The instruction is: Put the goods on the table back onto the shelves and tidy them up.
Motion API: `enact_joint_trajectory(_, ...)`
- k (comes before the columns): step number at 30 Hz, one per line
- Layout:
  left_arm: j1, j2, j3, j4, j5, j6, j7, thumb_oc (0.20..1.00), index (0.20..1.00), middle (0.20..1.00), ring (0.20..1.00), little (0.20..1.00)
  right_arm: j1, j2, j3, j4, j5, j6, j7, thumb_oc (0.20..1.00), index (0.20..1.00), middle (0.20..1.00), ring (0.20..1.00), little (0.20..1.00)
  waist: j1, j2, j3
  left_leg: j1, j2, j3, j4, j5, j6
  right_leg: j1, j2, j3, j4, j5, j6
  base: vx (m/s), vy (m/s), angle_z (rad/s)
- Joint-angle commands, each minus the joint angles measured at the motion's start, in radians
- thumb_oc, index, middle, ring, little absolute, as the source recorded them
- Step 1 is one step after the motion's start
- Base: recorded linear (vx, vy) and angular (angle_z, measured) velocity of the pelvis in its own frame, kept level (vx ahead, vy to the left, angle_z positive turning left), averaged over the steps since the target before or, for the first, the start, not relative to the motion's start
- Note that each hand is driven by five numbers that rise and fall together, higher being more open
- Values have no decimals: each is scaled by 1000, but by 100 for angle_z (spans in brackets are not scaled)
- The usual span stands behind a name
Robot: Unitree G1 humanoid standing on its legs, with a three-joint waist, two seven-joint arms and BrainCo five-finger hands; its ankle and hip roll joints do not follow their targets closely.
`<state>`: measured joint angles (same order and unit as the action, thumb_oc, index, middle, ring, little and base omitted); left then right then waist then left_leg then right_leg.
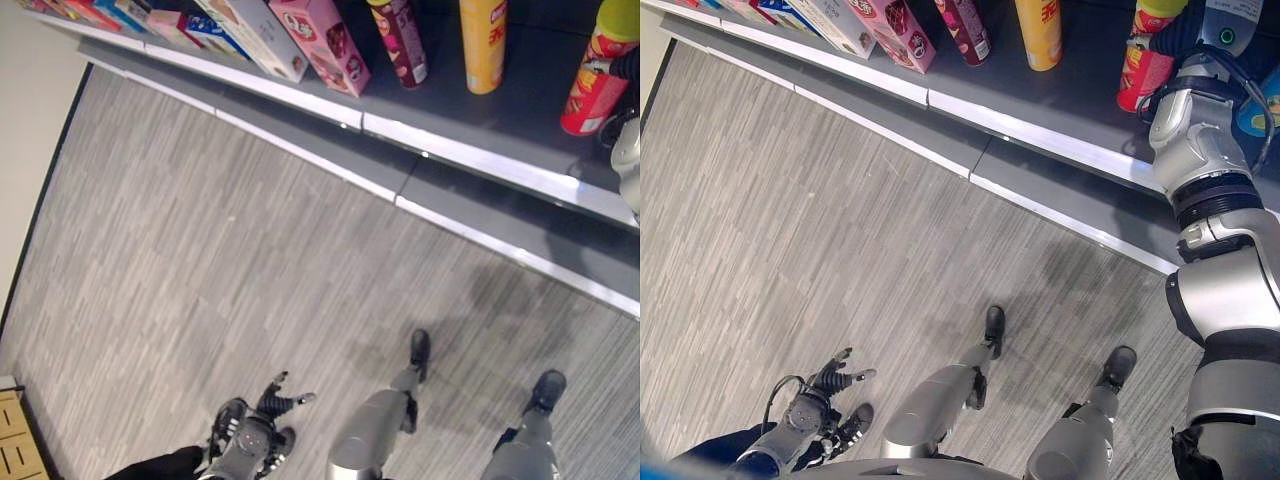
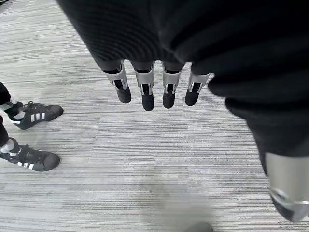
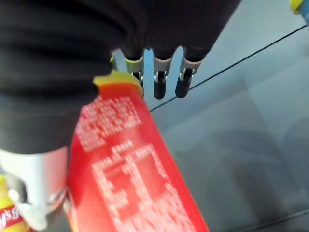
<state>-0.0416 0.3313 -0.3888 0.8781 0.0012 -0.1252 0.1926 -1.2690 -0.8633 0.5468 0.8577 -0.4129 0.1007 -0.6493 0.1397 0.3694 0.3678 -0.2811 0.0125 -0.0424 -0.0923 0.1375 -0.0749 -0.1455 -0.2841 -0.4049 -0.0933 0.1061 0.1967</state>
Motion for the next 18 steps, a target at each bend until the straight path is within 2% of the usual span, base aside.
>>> enact_joint_trajectory(1,-54,39,-60,37,-28,10,34,1000,1000,1000,1000,1000,-32,-10,-21,-104,-1,-9,-87,1000,1000,1000,1000,1000,19,-48,-22,-8,4,33,5,-27,-58,-116,-61,108,202,-91,9,0,0,0)
enact_joint_trajectory(2,-55,29,-49,36,-19,21,32,1000,1000,1000,1000,1000,49,6,-86,-218,-33,1,-113,1000,1000,1000,1000,1000,5,-59,-22,-2,7,37,5,-33,-56,-108,-56,108,193,-87,9,-6,3,4)
enact_joint_trajectory(3,-53,33,-52,35,-19,21,32,1000,1000,1000,1000,1000,62,6,-97,-227,-37,4,-110,1000,1000,1000,1000,1000,8,-62,-25,-2,6,36,5,-33,-56,-106,-56,107,191,-86,9,-8,16,9)
enact_joint_trajectory(5,-55,22,-33,40,-2,38,32,1000,1000,1000,1000,1000,167,33,-168,-365,-78,2,-133,1000,1000,1000,1000,1000,-12,-81,-31,-2,11,46,5,-38,-51,-99,-51,105,169,-70,10,12,4,10)
enact_joint_trajectory(6,-48,18,-16,44,16,56,34,1000,1000,1000,1000,1000,311,81,-244,-536,-111,-22,-111,1000,1000,1000,1000,1000,-33,-114,-36,17,17,61,5,-55,-47,-82,-47,107,154,-61,13,28,15,5)
enact_joint_trajectory(7,-43,21,-6,47,32,62,31,1000,1000,1000,1000,1000,387,104,-267,-627,-115,-48,-77,1000,1000,1000,1000,1000,-43,-135,-43,23,19,67,5,-55,-43,-76,-45,110,142,-50,13,64,31,7)
enact_joint_trajectory(9,-38,21,15,51,52,76,29,1000,1000,1000,1000,1000,555,176,-312,-781,-12,-134,18,1000,1000,1000,1000,1000,-65,-176,-56,39,22,85,5,-64,-38,-64,-42,118,122,-32,14,51,43,-6)
enact_joint_trajectory(10,-14,24,49,38,74,83,17,1000,1000,1000,1000,1000,743,227,-332,-900,179,-230,159,1000,1000,1000,1000,1000,-93,-220,-69,60,31,105,5,-78,-34,-51,-38,125,105,-21,17,65,59,-16)
enact_joint_trajectory(11,-1,29,68,33,91,89,1,1000,1000,1000,1000,1000,827,242,-340,-929,303,-272,249,1000,1000,1000,1000,1000,-106,-238,-76,73,35,118,5,-85,-34,-42,-35,129,100,-20,18,111,82,-12)
enact_joint_trajectory(12,17,43,110,33,112,90,-33,1000,1000,1000,1000,1000,1004,267,-337,-958,579,-318,475,1000,1000,1000,1000,1000,-132,-283,-97,92,34,147,5,-93,-29,-36,-30,141,85,-4,23,100,70,-22)
enact_joint_trajectory(15,26,60,148,43,134,75,-88,1000,1000,1000,1000,1000,1162,234,-259,-873,754,-271,739,1000,1000,1000,1000,1000,-155,-331,-130,138,37,176,5,-113,-30,-8,-22,153,77,-2,29,82,41,-43)
enact_joint_trajectory(16,31,65,148,41,142,70,-101,1000,1000,1000,1000,1000,1210,202,-249,-868,775,-271,792,1000,1000,1000,1000,1000,-157,-343,-141,152,38,178,5,-118,-30,4,-20,154,75,-3,30,68,17,-41)
enact_joint_trajectory(18,24,61,145,56,137,62,-111,1000,1000,1000,1000,1000,1274,215,-228,-746,807,-237,851,1000,1000,1000,1000,1000,-172,-365,-169,178,39,189,5,-125,-28,20,-20,158,75,-1,34,69,25,-23)
